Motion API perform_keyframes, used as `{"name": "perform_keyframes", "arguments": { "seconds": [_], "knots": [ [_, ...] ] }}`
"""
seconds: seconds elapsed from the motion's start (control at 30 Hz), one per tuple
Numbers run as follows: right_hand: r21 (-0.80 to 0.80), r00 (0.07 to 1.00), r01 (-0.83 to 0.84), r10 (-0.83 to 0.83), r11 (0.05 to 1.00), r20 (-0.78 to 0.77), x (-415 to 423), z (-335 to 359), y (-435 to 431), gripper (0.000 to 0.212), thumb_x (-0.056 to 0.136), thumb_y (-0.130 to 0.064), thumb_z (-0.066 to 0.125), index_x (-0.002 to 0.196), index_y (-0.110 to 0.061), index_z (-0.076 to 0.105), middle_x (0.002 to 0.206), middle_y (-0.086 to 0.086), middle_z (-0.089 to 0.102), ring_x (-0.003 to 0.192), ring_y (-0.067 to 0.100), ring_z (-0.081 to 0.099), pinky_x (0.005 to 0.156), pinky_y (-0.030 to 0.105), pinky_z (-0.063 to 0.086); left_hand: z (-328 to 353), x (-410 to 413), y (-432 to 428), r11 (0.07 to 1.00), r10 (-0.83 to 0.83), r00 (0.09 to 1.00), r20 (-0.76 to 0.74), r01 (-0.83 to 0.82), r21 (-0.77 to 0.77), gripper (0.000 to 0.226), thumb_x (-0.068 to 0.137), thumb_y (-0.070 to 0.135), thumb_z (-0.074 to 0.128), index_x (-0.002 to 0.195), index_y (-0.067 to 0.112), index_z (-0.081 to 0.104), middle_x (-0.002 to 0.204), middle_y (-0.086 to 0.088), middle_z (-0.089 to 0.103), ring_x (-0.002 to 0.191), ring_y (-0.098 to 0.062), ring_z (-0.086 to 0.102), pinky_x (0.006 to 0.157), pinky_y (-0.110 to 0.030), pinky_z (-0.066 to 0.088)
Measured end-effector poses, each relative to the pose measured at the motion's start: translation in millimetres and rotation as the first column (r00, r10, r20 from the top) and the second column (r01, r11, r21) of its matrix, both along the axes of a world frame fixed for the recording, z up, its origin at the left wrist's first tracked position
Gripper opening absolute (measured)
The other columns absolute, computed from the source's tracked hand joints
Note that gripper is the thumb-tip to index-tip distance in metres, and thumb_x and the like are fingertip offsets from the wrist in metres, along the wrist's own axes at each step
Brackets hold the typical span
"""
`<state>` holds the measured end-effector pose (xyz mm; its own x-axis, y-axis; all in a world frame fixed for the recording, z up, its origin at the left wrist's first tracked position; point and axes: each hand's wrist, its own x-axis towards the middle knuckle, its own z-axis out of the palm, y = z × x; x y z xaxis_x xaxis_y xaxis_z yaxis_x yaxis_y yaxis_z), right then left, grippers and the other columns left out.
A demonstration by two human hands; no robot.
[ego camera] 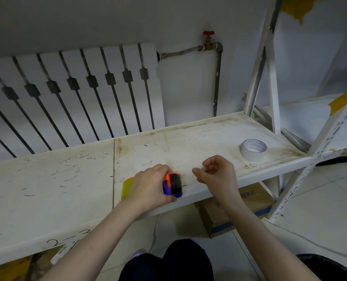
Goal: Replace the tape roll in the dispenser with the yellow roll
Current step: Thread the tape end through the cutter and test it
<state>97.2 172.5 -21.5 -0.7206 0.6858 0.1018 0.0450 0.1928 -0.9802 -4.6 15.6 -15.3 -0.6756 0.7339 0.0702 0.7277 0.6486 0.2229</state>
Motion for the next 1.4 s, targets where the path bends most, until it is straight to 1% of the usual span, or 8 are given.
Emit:
{"name": "perform_keyframes", "arguments": {
  "seconds": [0.37,0.53,0.67,0.8,0.93,1.1,1.27,1.4],
  "knots": [
    [0.019,0.992,0.037,-0.039,0.999,0.122,-2,-22,9,0.025,0.076,-0.013,0.076,0.090,-0.006,0.057,0.070,0.005,0.062,0.058,0.013,0.064,0.068,0.038,0.061,-2,3,-1,0.997,-0.016,0.999,-0.035,0.019,0.080,0.056,0.059,0.051,0.072,0.107,0.031,0.051,0.105,0.010,0.060,0.093,-0.015,0.057,0.071,-0.025,0.037],
    [-0.043,0.997,0.067,-0.066,0.997,0.036,2,-40,2,0.023,0.077,-0.011,0.074,0.090,-0.003,0.057,0.073,0.009,0.061,0.062,0.014,0.063,0.054,0.019,0.056,-4,4,-2,0.993,-0.015,1.000,-0.017,0.017,0.120,0.056,0.057,0.054,0.071,0.106,0.033,0.052,0.104,0.014,0.061,0.093,-0.012,0.058,0.075,-0.025,0.041],
    [-0.222,0.999,0.031,-0.027,0.975,0.022,0,-45,2,0.022,0.077,-0.011,0.074,0.089,-0.004,0.057,0.074,0.010,0.061,0.066,0.016,0.063,0.056,0.018,0.056,-6,3,-3,0.987,-0.021,1.000,-0.001,0.021,0.162,0.058,0.056,0.054,0.074,0.107,0.033,0.054,0.105,0.014,0.062,0.093,-0.011,0.059,0.078,-0.026,0.045],
    [-0.407,0.999,-0.002,-0.013,0.913,-0.034,-2,-46,1,0.020,0.079,-0.010,0.072,0.089,-0.003,0.056,0.076,0.011,0.060,0.066,0.015,0.061,0.054,0.014,0.053,-1,0,-6,0.977,-0.023,0.997,0.076,0.006,0.213,0.060,0.052,0.048,0.080,0.105,0.034,0.055,0.103,0.016,0.060,0.091,-0.010,0.057,0.073,-0.023,0.044],
    [-0.451,0.999,-0.017,-0.001,0.892,-0.040,-8,-46,-3,0.018,0.081,-0.013,0.071,0.090,-0.005,0.057,0.084,0.015,0.062,0.071,0.016,0.062,0.061,0.019,0.053,4,-4,-9,0.969,-0.028,0.990,0.141,-0.008,0.249,0.059,0.050,0.047,0.081,0.101,0.039,0.052,0.101,0.019,0.057,0.092,-0.008,0.055,0.076,-0.025,0.049],
    [-0.539,0.997,-0.076,0.065,0.839,-0.040,-19,-44,-12,0.022,0.081,-0.015,0.071,0.095,-0.002,0.059,0.078,0.007,0.061,0.069,0.012,0.061,0.064,0.019,0.054,7,-4,-11,0.940,-0.041,0.972,0.231,-0.041,0.339,0.059,0.053,0.040,0.085,0.101,0.037,0.051,0.102,0.020,0.057,0.096,-0.005,0.053,0.073,-0.010,0.038],
    [-0.561,0.991,-0.132,0.126,0.817,-0.051,-28,-41,-18,0.022,0.081,-0.017,0.071,0.093,-0.004,0.059,0.079,0.007,0.062,0.070,0.014,0.060,0.068,0.024,0.052,9,-6,-15,0.892,-0.048,0.929,0.368,-0.126,0.434,0.059,0.053,0.030,0.088,0.097,0.039,0.051,0.101,0.026,0.055,0.098,0.001,0.052,0.071,-0.012,0.040],
    [-0.613,0.982,-0.180,0.175,0.769,-0.070,-34,-41,-26,0.017,0.084,-0.017,0.068,0.092,-0.004,0.060,0.083,0.009,0.063,0.077,0.017,0.062,0.074,0.027,0.054,8,-8,-18,0.864,-0.060,0.896,0.439,-0.173,0.472,0.062,0.051,0.029,0.089,0.101,0.035,0.054,0.107,0.016,0.060,0.102,-0.011,0.057,0.076,-0.022,0.047]
  ]
}}
